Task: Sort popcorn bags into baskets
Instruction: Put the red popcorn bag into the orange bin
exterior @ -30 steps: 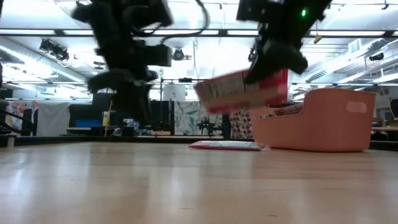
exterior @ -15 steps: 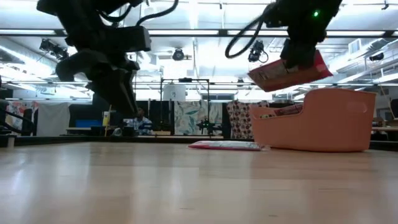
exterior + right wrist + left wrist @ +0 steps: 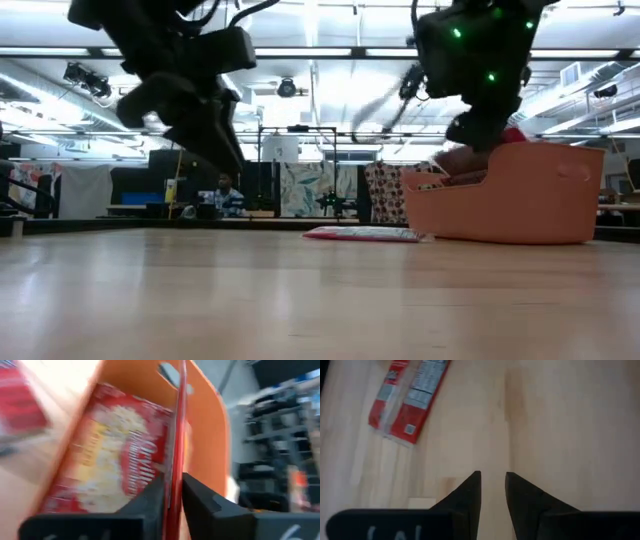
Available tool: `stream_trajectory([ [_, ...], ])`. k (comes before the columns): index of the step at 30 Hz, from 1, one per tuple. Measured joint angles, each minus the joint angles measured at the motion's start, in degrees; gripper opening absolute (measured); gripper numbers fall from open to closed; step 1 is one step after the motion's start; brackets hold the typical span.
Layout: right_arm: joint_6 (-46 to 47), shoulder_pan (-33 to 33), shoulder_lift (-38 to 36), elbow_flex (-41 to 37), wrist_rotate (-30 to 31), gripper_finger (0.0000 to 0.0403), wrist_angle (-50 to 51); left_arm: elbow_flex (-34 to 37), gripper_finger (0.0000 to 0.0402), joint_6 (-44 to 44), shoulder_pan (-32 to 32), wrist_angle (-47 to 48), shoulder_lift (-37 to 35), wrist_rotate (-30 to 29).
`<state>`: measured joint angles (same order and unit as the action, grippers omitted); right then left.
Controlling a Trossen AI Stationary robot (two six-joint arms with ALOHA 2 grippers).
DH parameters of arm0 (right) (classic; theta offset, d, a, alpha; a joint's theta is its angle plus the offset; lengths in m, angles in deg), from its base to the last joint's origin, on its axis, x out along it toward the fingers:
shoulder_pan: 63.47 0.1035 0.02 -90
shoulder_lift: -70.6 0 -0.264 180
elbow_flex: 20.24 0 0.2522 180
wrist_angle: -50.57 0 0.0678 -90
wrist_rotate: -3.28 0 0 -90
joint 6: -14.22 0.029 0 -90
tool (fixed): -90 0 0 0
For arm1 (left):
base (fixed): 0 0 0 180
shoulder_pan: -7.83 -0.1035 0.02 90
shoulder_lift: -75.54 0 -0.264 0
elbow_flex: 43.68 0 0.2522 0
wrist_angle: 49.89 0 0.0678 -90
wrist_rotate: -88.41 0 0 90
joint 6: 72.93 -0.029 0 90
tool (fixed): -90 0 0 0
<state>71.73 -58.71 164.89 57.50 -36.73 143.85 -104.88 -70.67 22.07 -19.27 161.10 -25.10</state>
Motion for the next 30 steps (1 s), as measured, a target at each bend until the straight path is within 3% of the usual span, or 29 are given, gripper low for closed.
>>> stream_trajectory([
  [7, -3.5, -1.1, -6.9, 0.3, -3.4, 0.0123, -1.7, -0.1, 0.0094, -5.4, -2.4, -7.6, 2.6, -0.3],
  [14, -7.0, 3.0, -14.0, 0.2, -3.1, 0.0136, -12.2, 0.0, 0.0094, -14.4, -6.4, -16.3, 8.6, -0.2],
  [18, -13.7, 7.6, -13.6, 0.1, -3.2, 0.0136, -23.2, -0.5, 0.0094, -13.3, -9.7, -19.9, 12.8, 0.8],
  [21, -19.3, 9.9, -11.5, 0.1, -4.4, 0.0136, -29.8, -1.0, 0.0094, -11.9, -12.4, -19.9, 14.3, 4.9],
  [25, -21.6, 11.3, -8.9, 0.1, -6.5, 0.0136, -33.5, -1.3, 0.0094, -13.5, -15.6, -21.2, 15.5, 9.1],
  [30, -21.4, 12.8, -6.8, 0.1, -7.6, 0.0136, -35.4, -1.3, 0.0094, -15.5, -19.5, -29.7, 17.7, 9.4],
])
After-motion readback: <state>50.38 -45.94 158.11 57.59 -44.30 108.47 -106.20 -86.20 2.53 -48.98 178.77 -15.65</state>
